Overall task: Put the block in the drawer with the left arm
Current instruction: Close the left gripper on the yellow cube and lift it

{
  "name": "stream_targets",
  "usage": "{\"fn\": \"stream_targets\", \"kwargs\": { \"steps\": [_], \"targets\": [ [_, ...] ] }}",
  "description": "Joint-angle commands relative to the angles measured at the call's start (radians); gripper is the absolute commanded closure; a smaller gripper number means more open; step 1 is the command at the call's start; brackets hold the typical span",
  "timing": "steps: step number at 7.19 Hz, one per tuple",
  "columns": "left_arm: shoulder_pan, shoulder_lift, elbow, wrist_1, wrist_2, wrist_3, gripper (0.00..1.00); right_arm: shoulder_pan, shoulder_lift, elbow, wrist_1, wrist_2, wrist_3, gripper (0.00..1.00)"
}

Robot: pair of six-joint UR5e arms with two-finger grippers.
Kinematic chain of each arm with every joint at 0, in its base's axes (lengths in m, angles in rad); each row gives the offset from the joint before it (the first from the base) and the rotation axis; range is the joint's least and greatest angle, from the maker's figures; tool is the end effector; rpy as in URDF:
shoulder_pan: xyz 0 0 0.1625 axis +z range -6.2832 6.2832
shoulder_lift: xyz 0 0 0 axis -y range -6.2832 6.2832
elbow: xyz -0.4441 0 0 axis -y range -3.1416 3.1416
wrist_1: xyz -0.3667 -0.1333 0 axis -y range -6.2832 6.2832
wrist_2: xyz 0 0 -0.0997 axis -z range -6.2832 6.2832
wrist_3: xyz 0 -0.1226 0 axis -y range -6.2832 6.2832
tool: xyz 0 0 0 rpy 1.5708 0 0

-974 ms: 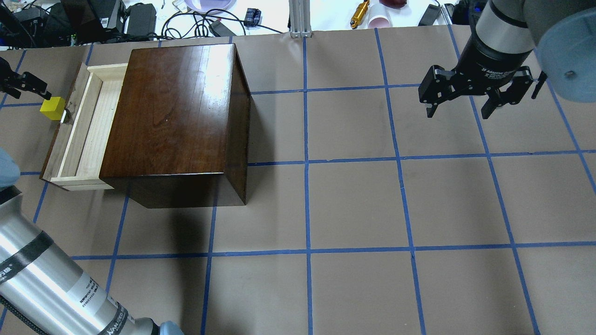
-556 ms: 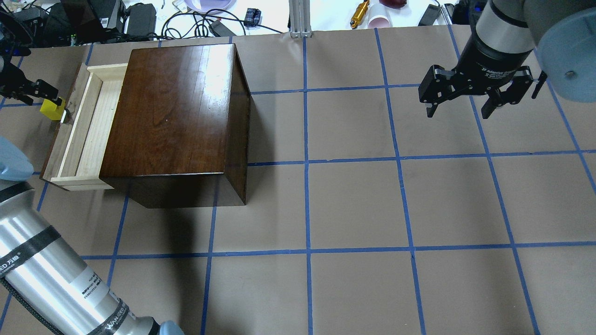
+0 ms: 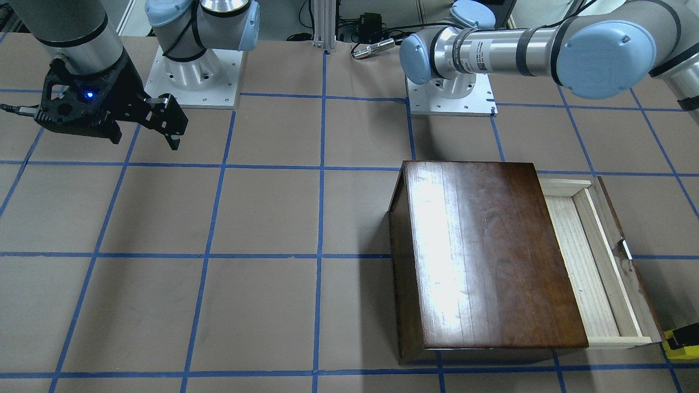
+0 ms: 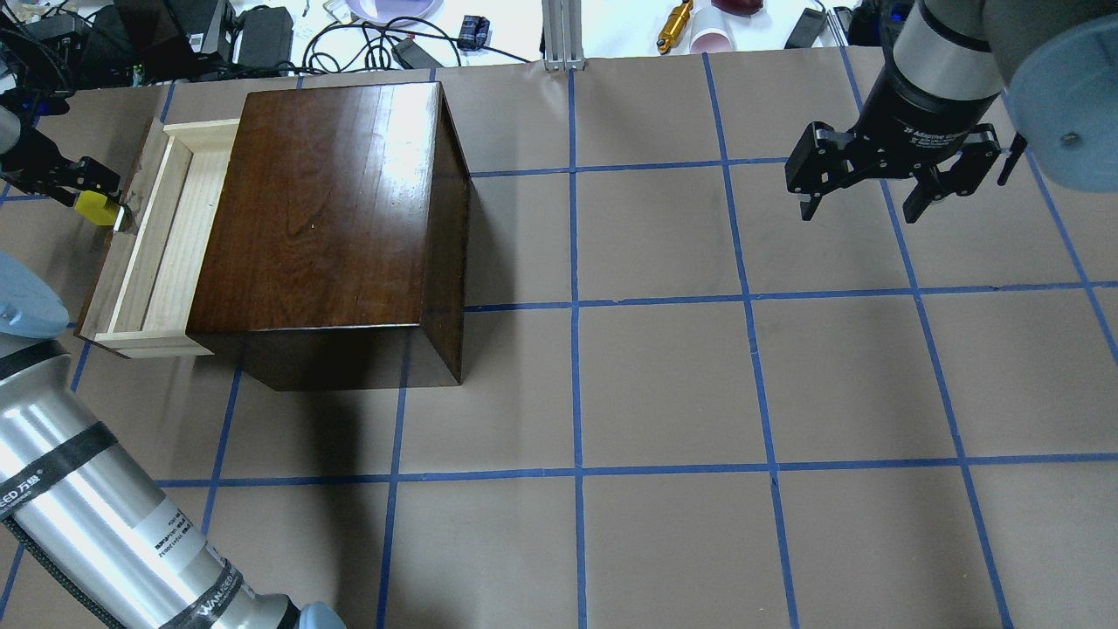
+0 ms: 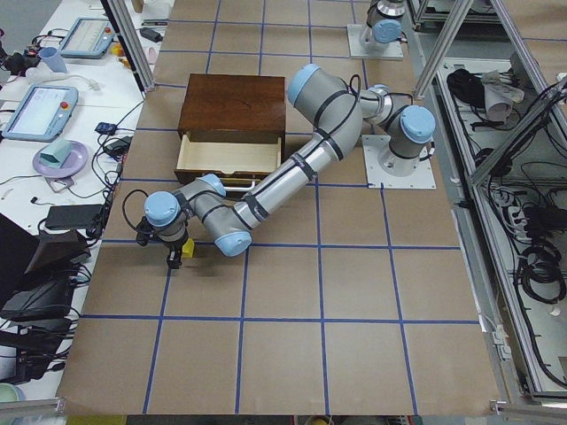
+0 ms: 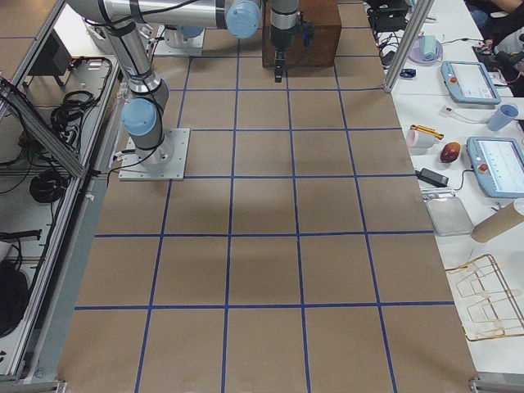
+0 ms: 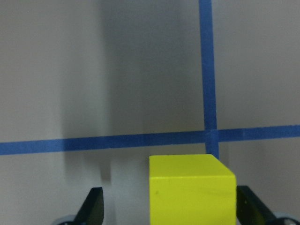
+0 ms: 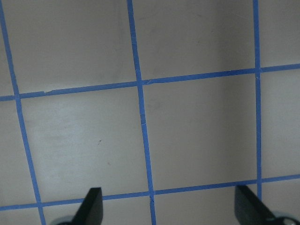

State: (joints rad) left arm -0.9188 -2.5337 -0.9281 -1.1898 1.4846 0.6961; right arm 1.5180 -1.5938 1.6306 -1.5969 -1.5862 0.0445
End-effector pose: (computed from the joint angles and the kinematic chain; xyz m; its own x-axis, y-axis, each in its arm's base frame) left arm 0.3829 -0.7387 0.1849 -0.9985 0.0481 0.0270 0.0451 0.9938 -0.1017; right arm 0.1072 -0.4609 0.4693 -0.9952 0.0970 0.0159 0.0971 0.9952 0.0100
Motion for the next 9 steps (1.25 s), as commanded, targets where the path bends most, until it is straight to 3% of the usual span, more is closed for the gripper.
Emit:
{"fn": "stream_targets", "kwargs": {
  "steps": [1,2,5,9],
  "targets": [
    [0.000,0.000,0.000,-0.001,-0.003,0.003,0.84,-0.001,0.000,0.000,0.000,0.000,0.000,0.00],
    [0.000,0.006,0.000,-0.002,-0.003,0.009,1.00,0.001,0.000,0.000,0.000,0.000,0.000,0.00],
    [-0.003,0.088,0.002,-0.071,-0.006,0.016,1.00,0.001,0.000,0.000,0.000,0.000,0.000,0.00],
    [-0.035,0.370,-0.001,-0.417,-0.001,-0.004,1.00,0.001,0.000,0.000,0.000,0.000,0.000,0.00]
  ]
}}
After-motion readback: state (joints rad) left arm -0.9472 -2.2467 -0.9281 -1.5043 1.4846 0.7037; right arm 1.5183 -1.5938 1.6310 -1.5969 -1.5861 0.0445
